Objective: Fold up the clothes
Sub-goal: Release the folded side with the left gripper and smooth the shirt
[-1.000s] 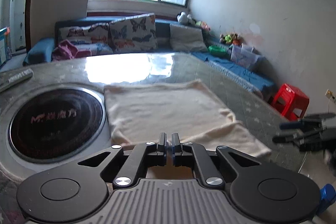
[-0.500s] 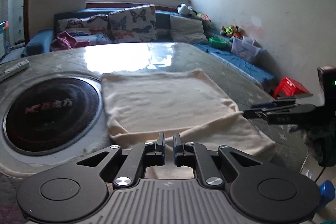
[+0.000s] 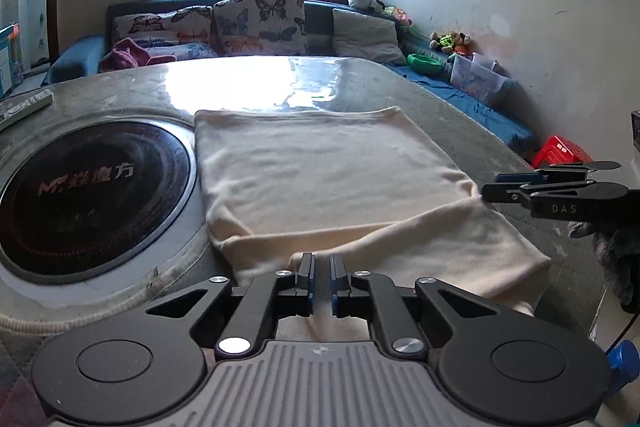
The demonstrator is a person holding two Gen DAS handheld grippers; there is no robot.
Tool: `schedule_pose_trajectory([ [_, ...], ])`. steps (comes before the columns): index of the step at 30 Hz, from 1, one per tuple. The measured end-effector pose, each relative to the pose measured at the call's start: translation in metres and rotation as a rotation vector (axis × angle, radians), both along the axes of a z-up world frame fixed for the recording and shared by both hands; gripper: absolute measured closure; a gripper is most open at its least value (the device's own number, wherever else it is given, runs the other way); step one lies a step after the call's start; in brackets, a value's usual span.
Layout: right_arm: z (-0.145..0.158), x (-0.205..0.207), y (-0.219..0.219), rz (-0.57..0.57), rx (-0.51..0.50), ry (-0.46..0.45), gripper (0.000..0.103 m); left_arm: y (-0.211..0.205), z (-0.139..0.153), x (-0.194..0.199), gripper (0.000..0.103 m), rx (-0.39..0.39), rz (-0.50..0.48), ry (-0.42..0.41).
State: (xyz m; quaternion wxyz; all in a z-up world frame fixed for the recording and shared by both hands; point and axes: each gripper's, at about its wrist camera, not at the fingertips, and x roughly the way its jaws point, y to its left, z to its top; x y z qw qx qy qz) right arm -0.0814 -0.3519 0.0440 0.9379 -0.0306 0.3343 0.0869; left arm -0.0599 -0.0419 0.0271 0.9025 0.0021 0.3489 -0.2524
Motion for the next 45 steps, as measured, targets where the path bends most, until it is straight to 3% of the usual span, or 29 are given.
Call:
schedule_pose_trajectory([
  [6, -0.012, 0.008, 0.006, 0.014, -0.013, 0.035, 0.072, 0.001, -0.009, 0.01, 0.095, 0.002, 0.011, 0.022],
  [13, 0.006, -0.013, 0.016, 0.07, -0.013, -0.007, 0.071, 0.002, 0.003, -0.003, 0.094, 0.0, -0.017, -0.005],
  [18, 0.002, -0.03, 0.033, 0.142, -0.019, 0.005, 0.071, -0.003, 0.006, -0.022, 0.078, 0.015, -0.087, -0.017],
  [20, -0.001, -0.037, 0.038, 0.151, -0.026, 0.011, 0.071, -0.004, 0.006, -0.029, 0.075, 0.024, -0.102, -0.018],
  [28, -0.011, -0.062, 0.058, 0.207, -0.143, -0.038, 0.064, -0.011, -0.006, -0.038, 0.075, 0.077, -0.122, -0.033],
  [37, -0.011, -0.061, 0.066, 0.235, -0.125, -0.039, 0.064, -0.004, 0.006, -0.047, 0.075, 0.1, -0.13, -0.073],
  [40, -0.006, -0.065, 0.063, 0.243, -0.13, -0.045, 0.064, 0.005, 0.011, -0.061, 0.073, 0.134, -0.174, -0.106],
  [43, 0.002, -0.07, 0.057, 0.249, -0.13, -0.043, 0.064, 0.008, 0.009, -0.079, 0.062, 0.218, -0.24, -0.168],
  [45, 0.007, -0.073, 0.053, 0.253, -0.135, -0.033, 0.063, 0.007, 0.005, -0.09, 0.061, 0.273, -0.282, -0.202],
])
